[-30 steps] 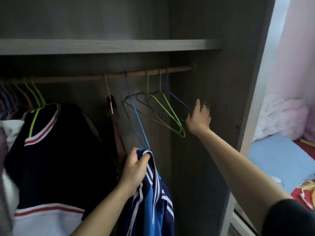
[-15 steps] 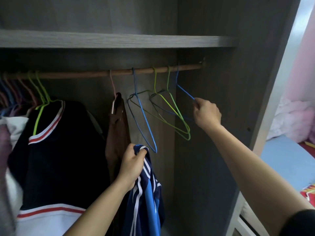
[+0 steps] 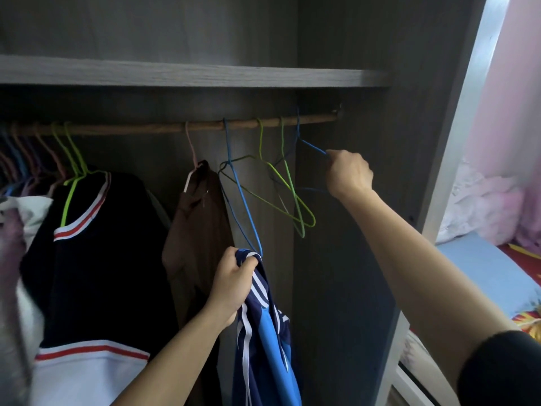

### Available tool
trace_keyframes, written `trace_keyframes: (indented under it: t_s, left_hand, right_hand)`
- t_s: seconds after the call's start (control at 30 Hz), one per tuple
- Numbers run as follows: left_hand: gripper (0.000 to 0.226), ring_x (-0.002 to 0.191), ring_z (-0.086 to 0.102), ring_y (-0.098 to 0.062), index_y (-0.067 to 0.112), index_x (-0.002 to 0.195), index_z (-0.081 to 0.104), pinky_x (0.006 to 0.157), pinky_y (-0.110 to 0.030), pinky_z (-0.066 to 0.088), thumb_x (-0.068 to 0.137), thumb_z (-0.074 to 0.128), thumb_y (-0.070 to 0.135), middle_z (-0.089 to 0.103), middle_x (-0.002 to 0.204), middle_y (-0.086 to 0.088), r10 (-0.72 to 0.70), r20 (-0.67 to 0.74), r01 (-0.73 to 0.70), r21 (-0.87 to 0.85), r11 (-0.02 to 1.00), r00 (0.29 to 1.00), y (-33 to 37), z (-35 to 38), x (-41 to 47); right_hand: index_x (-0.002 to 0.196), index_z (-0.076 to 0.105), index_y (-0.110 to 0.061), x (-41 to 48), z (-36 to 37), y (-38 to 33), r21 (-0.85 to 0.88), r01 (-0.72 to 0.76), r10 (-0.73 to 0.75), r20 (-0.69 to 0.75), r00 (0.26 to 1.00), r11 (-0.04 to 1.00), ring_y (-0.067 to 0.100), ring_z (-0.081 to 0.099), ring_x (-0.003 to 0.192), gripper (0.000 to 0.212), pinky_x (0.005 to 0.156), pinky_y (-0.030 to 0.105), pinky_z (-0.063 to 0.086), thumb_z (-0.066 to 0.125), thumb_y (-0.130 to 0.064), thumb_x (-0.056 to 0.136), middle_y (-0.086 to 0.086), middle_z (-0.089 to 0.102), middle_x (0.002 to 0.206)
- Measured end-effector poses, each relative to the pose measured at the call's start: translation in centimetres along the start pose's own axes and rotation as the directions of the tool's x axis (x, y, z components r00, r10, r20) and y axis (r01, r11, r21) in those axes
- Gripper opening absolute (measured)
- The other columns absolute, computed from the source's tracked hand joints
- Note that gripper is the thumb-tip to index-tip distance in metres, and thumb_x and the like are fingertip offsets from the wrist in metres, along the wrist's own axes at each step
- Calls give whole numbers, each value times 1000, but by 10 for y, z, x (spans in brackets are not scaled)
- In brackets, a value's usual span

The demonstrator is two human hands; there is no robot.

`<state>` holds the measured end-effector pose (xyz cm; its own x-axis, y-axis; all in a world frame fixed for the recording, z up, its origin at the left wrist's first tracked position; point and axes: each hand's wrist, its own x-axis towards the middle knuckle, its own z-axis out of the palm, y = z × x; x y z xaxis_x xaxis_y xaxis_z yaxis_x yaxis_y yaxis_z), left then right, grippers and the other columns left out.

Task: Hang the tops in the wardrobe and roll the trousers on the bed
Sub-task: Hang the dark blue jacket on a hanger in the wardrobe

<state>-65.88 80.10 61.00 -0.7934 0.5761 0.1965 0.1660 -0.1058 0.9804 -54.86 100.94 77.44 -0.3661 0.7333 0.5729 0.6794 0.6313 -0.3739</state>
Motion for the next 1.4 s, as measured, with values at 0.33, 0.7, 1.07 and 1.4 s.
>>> trace_keyframes:
  t_s: [0.33, 0.7, 1.07, 1.4]
  left_hand:
    - [5, 68, 56, -11, 11, 86, 55, 63, -26, 46, 88, 59, 15, 57, 74, 0, 3, 25, -3, 9, 1000, 1000, -1, 13, -10]
    - [20, 52, 52, -1, 12, 74, 59, 59, -30, 45, 76, 64, 31, 58, 59, 9, 37, 58, -52, 267, 962, 998, -24, 36, -14]
    - [30, 67, 65, -11, 25, 68, 66, 67, -34, 55, 61, 63, 54, 67, 64, 12, 46, 324, -265, 675, 689, 945, -35, 37, -11]
    - [27, 64, 53, -13, 28, 74, 50, 53, -26, 32, 61, 70, 41, 55, 64, 12, 137, 586, -592, 724, 354, 798, -29, 70, -41]
  right_hand:
    - [110, 69, -23, -18, -32, 28, 27, -7, 9, -97, 995, 1000, 44, 60, 96, 32, 71, 36, 39, 48, -10, 89, 18, 66, 103]
    - [109, 48, -28, -180, 11, 126, 339, -50, 135, -231, 964, 940, 40, 64, 83, 11, 66, 36, 39, 44, -35, 102, 2, 64, 83]
    - [85, 59, -15, -287, 53, 149, 505, -511, 369, 358, 857, 696, 15, 57, 68, 41, 69, 42, 50, 56, -55, 93, -1, 61, 72]
    - [85, 42, -17, -303, 81, 116, 441, -462, 277, 421, 864, 770, 22, 61, 74, 26, 71, 41, 50, 66, -28, 86, -6, 64, 82]
